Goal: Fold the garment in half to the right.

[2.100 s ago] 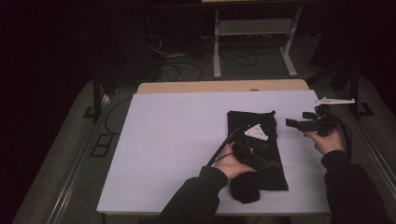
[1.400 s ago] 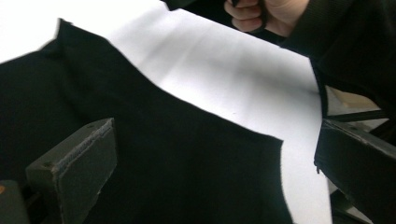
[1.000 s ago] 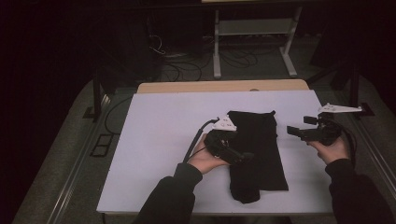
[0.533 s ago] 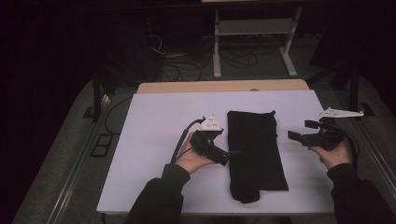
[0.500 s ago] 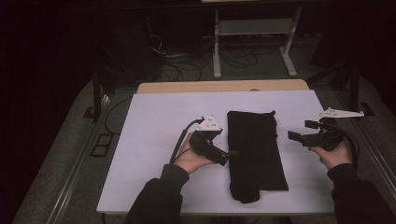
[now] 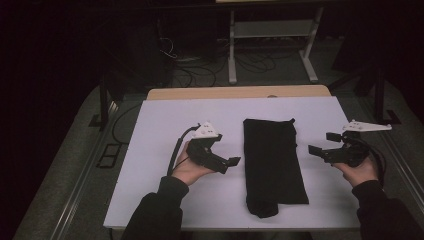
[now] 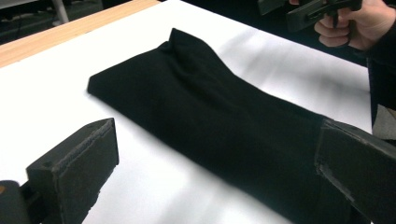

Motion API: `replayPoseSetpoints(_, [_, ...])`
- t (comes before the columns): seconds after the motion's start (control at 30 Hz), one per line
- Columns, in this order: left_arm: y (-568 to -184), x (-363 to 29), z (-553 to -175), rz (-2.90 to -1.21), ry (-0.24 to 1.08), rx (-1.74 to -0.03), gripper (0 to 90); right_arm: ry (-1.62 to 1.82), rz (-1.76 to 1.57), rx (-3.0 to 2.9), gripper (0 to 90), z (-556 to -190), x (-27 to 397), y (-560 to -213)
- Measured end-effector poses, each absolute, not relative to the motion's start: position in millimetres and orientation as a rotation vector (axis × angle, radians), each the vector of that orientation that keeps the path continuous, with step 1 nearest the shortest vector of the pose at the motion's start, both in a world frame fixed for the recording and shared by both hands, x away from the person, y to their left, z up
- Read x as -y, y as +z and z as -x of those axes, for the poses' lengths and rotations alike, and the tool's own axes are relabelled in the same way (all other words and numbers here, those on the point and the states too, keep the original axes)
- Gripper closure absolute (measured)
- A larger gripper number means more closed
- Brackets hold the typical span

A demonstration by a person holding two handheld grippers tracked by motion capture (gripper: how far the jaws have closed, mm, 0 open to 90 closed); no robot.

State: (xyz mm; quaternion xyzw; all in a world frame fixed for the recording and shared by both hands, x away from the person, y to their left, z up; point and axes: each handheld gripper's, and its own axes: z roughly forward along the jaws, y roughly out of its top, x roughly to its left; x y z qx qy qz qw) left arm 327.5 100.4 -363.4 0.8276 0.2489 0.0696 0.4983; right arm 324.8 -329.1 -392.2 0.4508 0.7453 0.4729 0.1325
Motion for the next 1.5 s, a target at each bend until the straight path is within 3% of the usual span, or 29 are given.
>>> replayPoseSetpoints(1.5, [-382.2,-209.1,-308.2,-1.942,0.312,-0.793,0.0,1.4,-1.292,-2.161,0.0,-287.4,332.8,-400.9])
